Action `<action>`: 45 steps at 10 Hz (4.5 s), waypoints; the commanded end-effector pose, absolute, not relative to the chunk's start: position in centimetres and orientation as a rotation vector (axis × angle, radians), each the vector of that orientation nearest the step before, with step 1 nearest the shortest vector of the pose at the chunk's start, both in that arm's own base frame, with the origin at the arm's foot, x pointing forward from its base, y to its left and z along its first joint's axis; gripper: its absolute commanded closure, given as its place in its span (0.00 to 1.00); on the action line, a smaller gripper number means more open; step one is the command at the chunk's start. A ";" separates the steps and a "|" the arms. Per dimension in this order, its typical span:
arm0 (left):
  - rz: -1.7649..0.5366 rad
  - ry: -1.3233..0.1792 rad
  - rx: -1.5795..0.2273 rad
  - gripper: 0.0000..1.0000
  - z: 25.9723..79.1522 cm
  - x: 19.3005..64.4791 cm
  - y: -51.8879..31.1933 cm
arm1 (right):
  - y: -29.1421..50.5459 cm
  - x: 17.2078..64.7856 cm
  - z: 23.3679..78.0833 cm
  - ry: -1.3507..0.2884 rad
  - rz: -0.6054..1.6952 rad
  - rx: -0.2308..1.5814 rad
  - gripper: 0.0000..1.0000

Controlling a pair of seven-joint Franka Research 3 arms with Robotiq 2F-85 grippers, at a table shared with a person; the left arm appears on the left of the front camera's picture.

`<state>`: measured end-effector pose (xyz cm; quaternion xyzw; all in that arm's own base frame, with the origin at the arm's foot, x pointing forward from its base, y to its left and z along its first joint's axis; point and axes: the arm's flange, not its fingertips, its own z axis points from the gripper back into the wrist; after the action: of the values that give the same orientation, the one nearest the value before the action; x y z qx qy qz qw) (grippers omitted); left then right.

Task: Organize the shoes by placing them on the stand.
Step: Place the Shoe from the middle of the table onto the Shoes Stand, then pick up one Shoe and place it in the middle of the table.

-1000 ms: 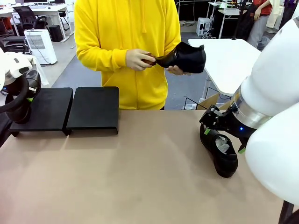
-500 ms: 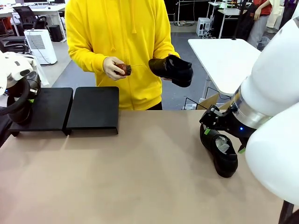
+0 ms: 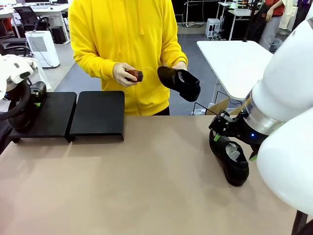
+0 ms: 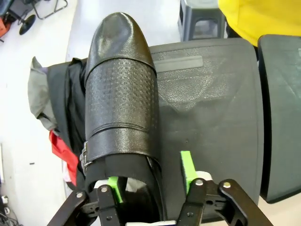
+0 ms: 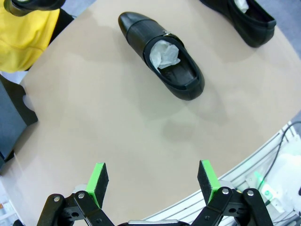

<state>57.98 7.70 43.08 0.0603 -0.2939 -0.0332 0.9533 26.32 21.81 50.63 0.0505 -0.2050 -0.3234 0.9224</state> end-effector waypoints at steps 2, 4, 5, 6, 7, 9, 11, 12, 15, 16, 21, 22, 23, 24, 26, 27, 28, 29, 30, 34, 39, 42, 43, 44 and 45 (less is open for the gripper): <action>-0.048 -0.707 0.073 0.39 45.5 54.5 8.3 | 21.7 26.6 50.7 -0.418 -0.646 0.120 0.00; -0.031 -0.658 0.098 0.39 44.8 56.5 7.7 | 21.7 26.6 50.7 -0.418 -0.646 0.120 0.00; -0.031 -0.658 0.098 0.39 44.8 56.5 7.7 | 21.7 26.6 50.7 -0.418 -0.646 0.120 0.00; -0.031 -0.658 0.098 0.39 44.8 56.5 7.7 | 21.7 26.6 50.7 -0.418 -0.646 0.120 0.00; -0.031 -0.658 0.098 0.39 44.8 56.5 7.7 | 21.7 26.6 50.7 -0.418 -0.646 0.120 0.00; -0.031 -0.658 0.098 0.39 44.8 56.5 7.7 | 21.7 26.6 50.7 -0.418 -0.646 0.120 0.00; -0.041 -0.659 0.091 0.39 44.1 56.5 7.5 | 21.7 26.6 50.7 -0.418 -0.646 0.120 0.00; -0.091 -0.757 0.109 0.39 45.1 53.6 4.6 | 21.7 26.6 50.7 -0.418 -0.646 0.120 0.00; -0.132 -0.747 0.037 0.39 46.2 45.4 -0.4 | 21.8 26.3 50.6 -0.421 -0.664 0.104 0.00; -0.149 -0.730 -0.005 0.39 46.6 43.6 -1.0 | 22.0 24.8 50.9 -0.410 -0.615 0.072 0.00; -0.225 -0.769 -0.080 0.39 48.8 40.6 -1.5 | 21.1 22.0 50.2 -0.341 -0.469 0.033 0.00; -0.252 -0.689 -0.103 0.39 49.2 39.8 -1.7 | 21.0 22.0 49.9 -0.265 -0.371 0.000 0.00; -0.274 -0.557 -0.134 0.39 49.7 39.5 -1.9 | 20.8 22.0 50.0 -0.232 -0.328 -0.030 0.00; -0.297 -0.445 -0.175 0.39 50.1 39.4 -2.0 | 22.3 22.5 50.8 -0.349 -0.473 0.013 0.00; -0.310 -0.260 -0.204 0.39 49.7 40.5 -2.7 | 22.3 22.5 50.8 -0.349 -0.473 0.013 0.00; -0.317 -0.270 -0.205 0.39 49.6 40.8 -2.9 | 21.9 22.3 50.5 -0.313 -0.423 -0.009 0.00; -0.290 -0.346 -0.197 0.39 48.4 38.8 -3.5 | 21.3 23.9 51.2 -0.344 -0.357 -0.018 0.00; -0.290 -0.346 -0.197 0.39 48.4 38.8 -3.5 | 20.5 25.6 52.0 -0.358 -0.346 -0.048 0.00; -0.290 -0.346 -0.197 0.39 48.4 38.8 -3.5 | 20.0 27.6 52.5 -0.404 -0.265 -0.013 0.00; -0.290 -0.346 -0.197 0.39 48.4 38.8 -3.5 | 18.5 35.8 49.0 -0.224 -0.164 0.004 0.00; -0.290 -0.346 -0.197 0.39 48.4 38.8 -3.5 | 17.9 36.0 47.5 -0.219 -0.181 0.015 0.00; -0.290 -0.346 -0.197 0.39 48.4 38.8 -3.5 | 19.7 38.2 42.9 -0.144 -0.048 -0.006 0.00; -0.290 -0.346 -0.197 0.39 48.4 38.8 -3.5 | 20.2 36.5 43.6 -0.133 -0.052 -0.006 0.00; -0.290 -0.346 -0.197 0.39 48.4 38.8 -3.5 | 20.3 34.4 44.4 -0.130 -0.061 0.012 0.00; -0.290 -0.346 -0.197 0.39 48.4 38.8 -3.5 | 20.1 33.0 44.7 -0.130 -0.077 0.015 0.00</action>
<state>38.98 -3.71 48.53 -0.0876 -0.1620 -0.1378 0.9732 35.26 20.84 43.23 -0.0006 -0.0589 -0.0303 0.9978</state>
